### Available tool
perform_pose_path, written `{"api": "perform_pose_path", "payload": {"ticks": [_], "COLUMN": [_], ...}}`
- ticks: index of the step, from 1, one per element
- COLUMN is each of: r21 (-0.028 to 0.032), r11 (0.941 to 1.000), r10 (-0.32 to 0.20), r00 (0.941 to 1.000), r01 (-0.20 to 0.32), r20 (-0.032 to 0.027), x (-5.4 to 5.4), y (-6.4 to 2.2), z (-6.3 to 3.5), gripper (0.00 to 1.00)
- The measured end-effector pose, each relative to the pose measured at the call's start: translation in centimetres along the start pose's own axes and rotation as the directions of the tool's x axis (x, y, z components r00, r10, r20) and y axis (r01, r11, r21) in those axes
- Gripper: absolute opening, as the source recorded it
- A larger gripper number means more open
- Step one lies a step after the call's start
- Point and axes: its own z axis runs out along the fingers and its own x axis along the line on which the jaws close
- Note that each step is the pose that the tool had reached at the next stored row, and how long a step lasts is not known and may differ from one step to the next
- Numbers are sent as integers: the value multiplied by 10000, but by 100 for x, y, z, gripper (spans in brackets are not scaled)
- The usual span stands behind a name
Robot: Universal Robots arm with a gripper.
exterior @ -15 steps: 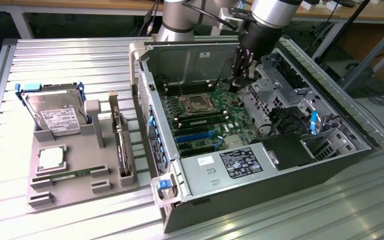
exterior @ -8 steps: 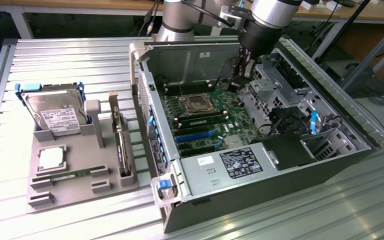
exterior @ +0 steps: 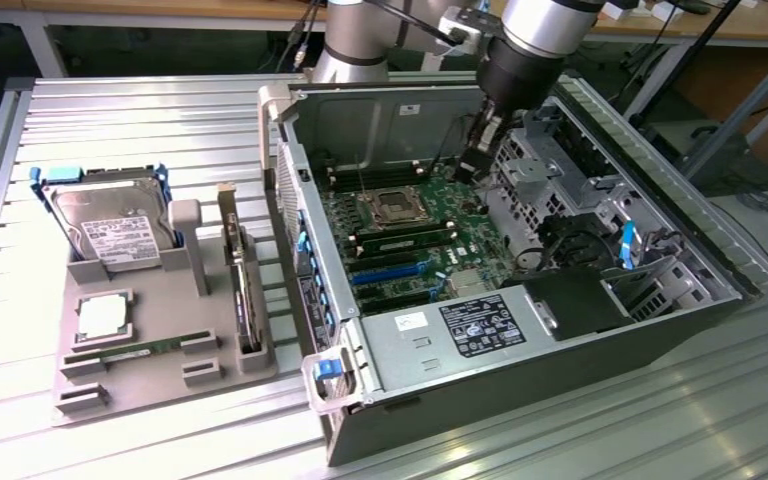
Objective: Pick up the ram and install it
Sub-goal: 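Press down the ram until it locks into place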
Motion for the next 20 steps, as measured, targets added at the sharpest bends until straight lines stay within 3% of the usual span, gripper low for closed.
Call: {"api": "perform_pose_path", "payload": {"ticks": [2, 8, 11, 14, 16, 18, 19, 20], "r21": [-12, -35, -50, -66, -38, 85, 276, 429], "r11": [9987, 9915, 9847, 9741, 9711, 9681, 9644, 9611], "r10": [513, 1304, 1743, 2259, 2385, 2505, 2629, 2734], "r00": [9987, 9914, 9846, 9740, 9710, 9680, 9648, 9619], "r01": [-513, -1304, -1742, -2259, -2385, -2506, -2629, -2730], "r20": [40, 100, 133, 173, 174, 127, 35, -43], "x": [0, 0, 0, 0, 0, 0, 0, 0], "y": [0, -1, -1, -2, -2, -2, -2, -2], "z": [5, 13, 19, 26, 29, 29, 30, 30], "gripper": [11, 11, 11, 11, 11, 11, 11, 11]}}
